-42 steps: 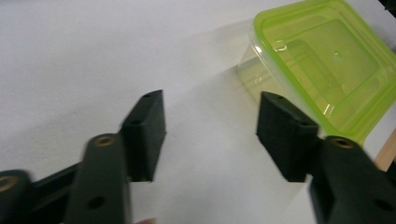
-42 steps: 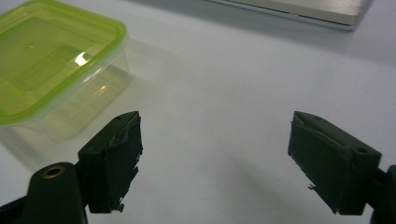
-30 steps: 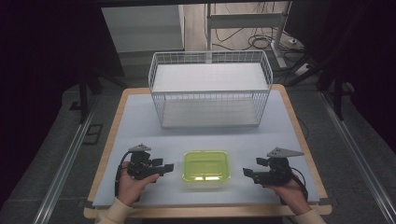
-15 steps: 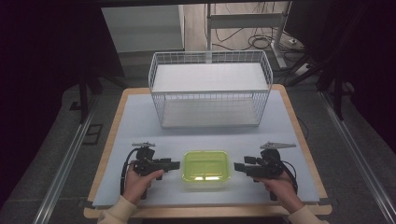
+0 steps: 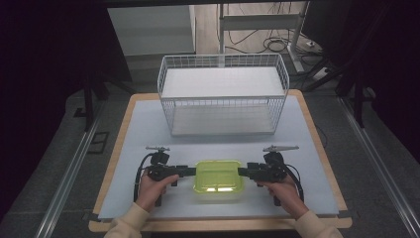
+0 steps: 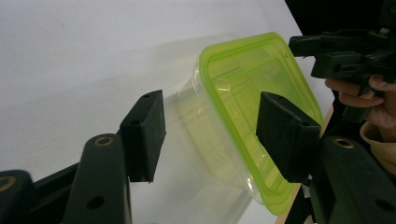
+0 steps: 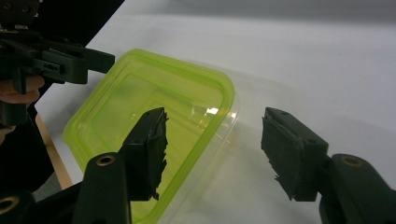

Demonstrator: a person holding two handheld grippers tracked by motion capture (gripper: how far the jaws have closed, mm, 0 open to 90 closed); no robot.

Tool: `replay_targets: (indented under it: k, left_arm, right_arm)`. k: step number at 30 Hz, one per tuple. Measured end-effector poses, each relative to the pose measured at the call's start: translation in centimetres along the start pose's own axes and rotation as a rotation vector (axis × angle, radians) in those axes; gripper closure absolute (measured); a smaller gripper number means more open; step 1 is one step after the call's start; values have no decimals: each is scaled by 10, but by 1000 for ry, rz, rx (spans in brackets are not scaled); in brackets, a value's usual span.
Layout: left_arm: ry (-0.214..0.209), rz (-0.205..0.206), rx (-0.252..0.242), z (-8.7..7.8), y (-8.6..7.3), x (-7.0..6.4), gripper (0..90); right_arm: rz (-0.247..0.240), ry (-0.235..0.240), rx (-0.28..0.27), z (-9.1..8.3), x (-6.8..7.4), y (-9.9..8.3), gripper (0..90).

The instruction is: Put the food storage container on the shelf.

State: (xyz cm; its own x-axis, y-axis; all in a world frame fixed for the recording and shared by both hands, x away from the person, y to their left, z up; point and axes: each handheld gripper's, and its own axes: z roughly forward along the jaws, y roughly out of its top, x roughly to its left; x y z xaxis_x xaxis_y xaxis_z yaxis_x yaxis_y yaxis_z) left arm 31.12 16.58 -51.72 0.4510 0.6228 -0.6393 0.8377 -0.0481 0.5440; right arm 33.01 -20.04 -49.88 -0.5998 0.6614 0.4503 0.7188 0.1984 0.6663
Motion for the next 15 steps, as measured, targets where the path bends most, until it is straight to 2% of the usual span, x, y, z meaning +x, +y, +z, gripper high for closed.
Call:
replay_targets:
  k: [6, 11, 12, 14, 15]
  left_arm:
    - [-15, -10, 24, 9, -5, -3, 444]
    - [-44, -6, 43, 15, -9, -6, 640]
    - [-35, -3, 44, 16, -9, -7, 671]
    - [-35, -4, 45, 16, -9, -7, 684]
    - [-52, -8, 48, 15, -9, -6, 695]
  right_arm:
    - [8, 15, 26, 5, 0, -3, 465]
    - [33, 57, 63, 8, -2, -11, 565]
    - [33, 60, 66, 9, -2, -12, 579]
    - [33, 66, 68, 10, -1, -12, 591]
    - [35, 77, 64, 9, 0, -12, 616]
